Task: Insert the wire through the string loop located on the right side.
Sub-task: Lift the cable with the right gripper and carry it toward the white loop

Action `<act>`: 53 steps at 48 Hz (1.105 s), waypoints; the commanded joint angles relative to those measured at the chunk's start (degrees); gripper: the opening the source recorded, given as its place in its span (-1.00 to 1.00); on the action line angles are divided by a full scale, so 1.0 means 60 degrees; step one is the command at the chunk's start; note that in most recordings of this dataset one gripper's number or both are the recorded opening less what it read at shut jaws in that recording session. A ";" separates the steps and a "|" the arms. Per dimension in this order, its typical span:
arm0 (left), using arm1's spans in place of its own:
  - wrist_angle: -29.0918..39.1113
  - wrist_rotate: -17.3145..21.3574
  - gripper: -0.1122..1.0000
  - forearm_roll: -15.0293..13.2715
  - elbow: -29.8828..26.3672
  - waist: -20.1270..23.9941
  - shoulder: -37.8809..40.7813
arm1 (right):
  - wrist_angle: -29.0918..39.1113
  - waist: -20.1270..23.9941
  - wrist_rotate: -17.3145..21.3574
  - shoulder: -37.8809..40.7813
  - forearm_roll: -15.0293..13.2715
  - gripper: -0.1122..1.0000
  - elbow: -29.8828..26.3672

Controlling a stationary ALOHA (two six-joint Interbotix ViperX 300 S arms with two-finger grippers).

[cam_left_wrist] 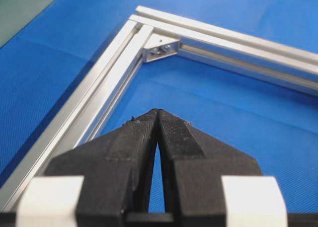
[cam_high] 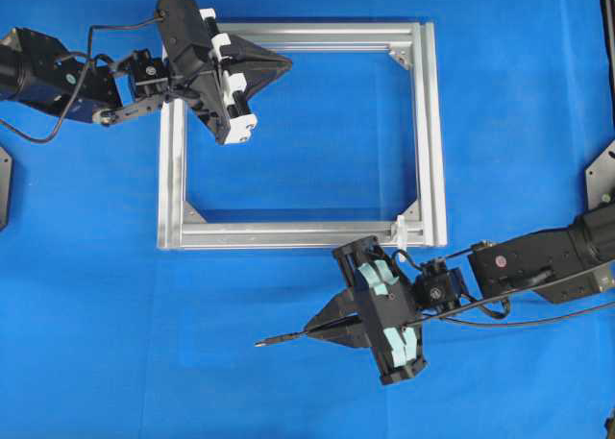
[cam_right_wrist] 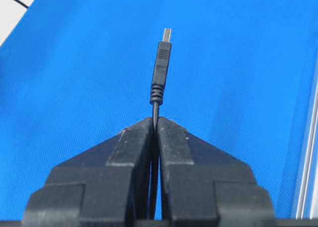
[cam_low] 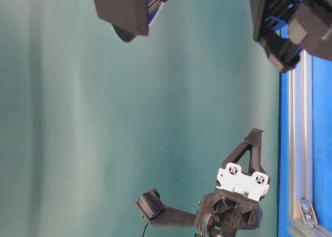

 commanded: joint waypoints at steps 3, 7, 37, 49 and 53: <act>-0.0059 0.0029 -0.80 0.0015 -0.0117 0.0044 -0.0308 | -0.0029 0.0015 -0.0015 -0.0278 0.0000 -0.86 -0.0190; -0.0059 0.0029 -0.80 0.0015 -0.0117 0.0029 -0.0308 | -0.0015 0.0015 0.0000 -0.0278 0.0000 -0.86 -0.0190; 0.0132 0.0029 -0.80 0.0029 -0.0132 0.0044 -0.0308 | -0.0015 0.0015 0.0000 -0.0293 0.0000 -0.86 -0.0161; 0.0146 0.0029 -0.80 0.0059 -0.0117 0.0044 -0.0308 | -0.0073 0.0059 0.0073 -0.0747 0.0073 -0.86 0.0601; 0.0146 0.0029 -0.80 0.0059 -0.0117 0.0029 -0.0322 | -0.0073 0.0146 0.0073 -0.1157 0.0190 -0.86 0.1157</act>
